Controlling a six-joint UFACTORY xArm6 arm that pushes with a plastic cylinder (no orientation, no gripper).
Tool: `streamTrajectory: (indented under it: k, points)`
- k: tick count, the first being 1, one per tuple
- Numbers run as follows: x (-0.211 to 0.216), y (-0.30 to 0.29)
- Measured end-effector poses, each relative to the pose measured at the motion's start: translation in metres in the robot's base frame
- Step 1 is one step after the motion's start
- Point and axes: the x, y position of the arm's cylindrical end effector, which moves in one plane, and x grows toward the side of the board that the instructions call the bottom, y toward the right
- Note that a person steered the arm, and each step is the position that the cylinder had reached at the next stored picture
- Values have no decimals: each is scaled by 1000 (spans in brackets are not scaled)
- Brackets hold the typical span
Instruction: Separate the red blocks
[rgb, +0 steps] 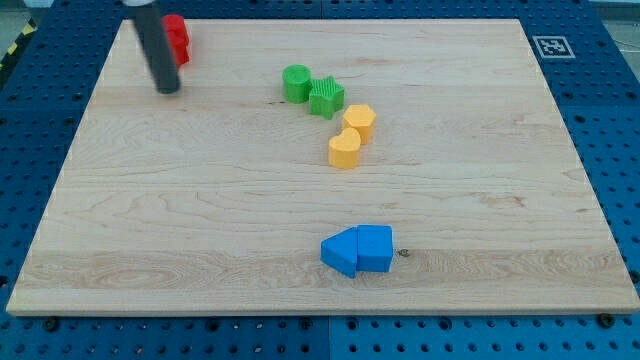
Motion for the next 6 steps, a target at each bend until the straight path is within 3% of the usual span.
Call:
streamTrajectory:
  k: [1, 3, 6]
  points:
    - [-28, -51]
    - [-89, -60]
    - [-70, 49]
